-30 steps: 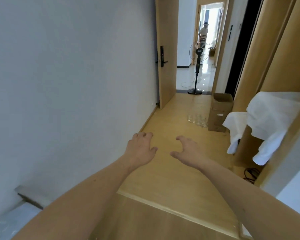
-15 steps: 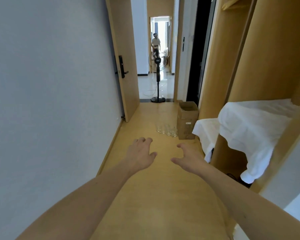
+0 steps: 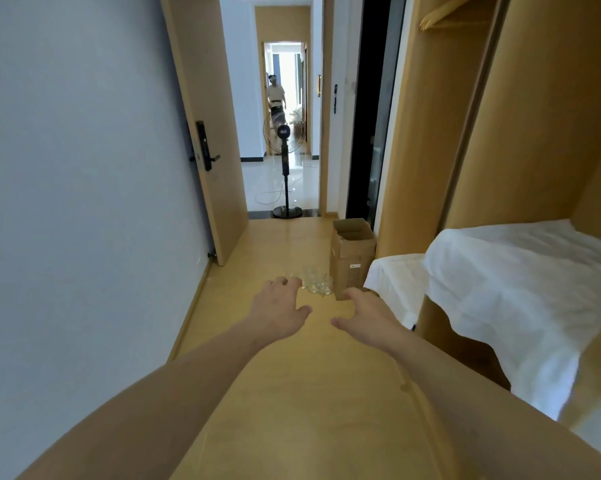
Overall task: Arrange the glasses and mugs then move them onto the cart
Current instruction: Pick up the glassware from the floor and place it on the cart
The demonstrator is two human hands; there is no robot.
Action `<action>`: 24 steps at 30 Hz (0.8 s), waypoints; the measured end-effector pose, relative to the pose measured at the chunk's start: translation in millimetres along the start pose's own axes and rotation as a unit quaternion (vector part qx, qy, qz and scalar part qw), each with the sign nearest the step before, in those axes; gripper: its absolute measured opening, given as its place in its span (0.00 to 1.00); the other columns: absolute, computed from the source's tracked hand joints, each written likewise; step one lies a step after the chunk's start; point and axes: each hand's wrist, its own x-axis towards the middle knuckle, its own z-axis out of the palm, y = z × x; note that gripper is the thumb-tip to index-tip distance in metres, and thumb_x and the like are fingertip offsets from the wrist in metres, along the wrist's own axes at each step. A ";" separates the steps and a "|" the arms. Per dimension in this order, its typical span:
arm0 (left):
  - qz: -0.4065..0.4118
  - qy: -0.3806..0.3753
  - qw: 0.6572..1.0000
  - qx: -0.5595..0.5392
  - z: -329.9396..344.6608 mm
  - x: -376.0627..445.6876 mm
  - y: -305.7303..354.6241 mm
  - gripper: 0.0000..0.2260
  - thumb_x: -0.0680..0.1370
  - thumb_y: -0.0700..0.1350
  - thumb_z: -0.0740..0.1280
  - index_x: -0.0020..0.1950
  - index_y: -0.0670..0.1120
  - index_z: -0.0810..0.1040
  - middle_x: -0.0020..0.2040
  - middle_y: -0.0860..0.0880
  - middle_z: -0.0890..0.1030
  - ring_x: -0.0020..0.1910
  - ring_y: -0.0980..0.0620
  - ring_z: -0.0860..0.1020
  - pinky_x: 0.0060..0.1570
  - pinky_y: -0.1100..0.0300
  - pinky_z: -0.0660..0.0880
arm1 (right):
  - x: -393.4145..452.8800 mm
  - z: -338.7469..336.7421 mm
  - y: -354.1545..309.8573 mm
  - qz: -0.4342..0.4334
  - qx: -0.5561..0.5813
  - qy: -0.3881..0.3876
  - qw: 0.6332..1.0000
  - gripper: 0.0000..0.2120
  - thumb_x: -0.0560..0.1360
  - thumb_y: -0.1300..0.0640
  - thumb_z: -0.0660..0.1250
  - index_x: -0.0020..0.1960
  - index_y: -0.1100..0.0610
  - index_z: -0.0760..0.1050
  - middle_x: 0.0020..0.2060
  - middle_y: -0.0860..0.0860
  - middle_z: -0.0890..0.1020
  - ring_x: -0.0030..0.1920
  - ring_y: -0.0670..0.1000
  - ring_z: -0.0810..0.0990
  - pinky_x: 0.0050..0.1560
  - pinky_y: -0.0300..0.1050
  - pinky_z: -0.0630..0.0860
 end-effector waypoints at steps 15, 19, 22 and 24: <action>-0.044 0.000 0.998 0.041 4.5 218.0 22.0 0.27 0.82 0.59 0.63 0.77 0.49 0.65 0.74 0.46 0.69 0.74 0.43 0.65 0.71 0.48 0.66 | 222.1 -48.5 57.5 -0.024 0.029 -0.025 0.999 0.30 0.77 0.44 0.71 0.75 0.50 0.66 0.69 0.50 0.74 0.64 0.52 0.76 0.53 0.44 0.75; -0.050 -0.017 0.998 0.026 18.8 260.3 13.8 0.26 0.82 0.57 0.63 0.77 0.49 0.65 0.74 0.46 0.69 0.73 0.44 0.65 0.69 0.50 0.66 | 261.2 -42.8 67.8 -0.013 0.014 -0.044 0.999 0.30 0.78 0.44 0.70 0.75 0.51 0.66 0.70 0.50 0.73 0.66 0.52 0.75 0.51 0.43 0.71; -0.052 -0.026 0.998 0.015 29.3 292.6 3.4 0.26 0.81 0.57 0.64 0.76 0.48 0.66 0.72 0.45 0.70 0.72 0.43 0.66 0.68 0.50 0.67 | 296.2 -35.0 69.5 -0.002 0.012 -0.045 0.999 0.29 0.77 0.44 0.70 0.75 0.51 0.66 0.69 0.50 0.74 0.65 0.52 0.75 0.51 0.43 0.73; -0.046 -0.029 0.999 0.010 33.7 316.8 -5.1 0.25 0.81 0.56 0.65 0.75 0.48 0.67 0.71 0.44 0.71 0.71 0.43 0.67 0.67 0.50 0.68 | 321.5 -30.2 67.1 0.000 0.018 -0.040 0.999 0.29 0.77 0.44 0.71 0.74 0.50 0.67 0.69 0.50 0.75 0.64 0.52 0.76 0.53 0.44 0.76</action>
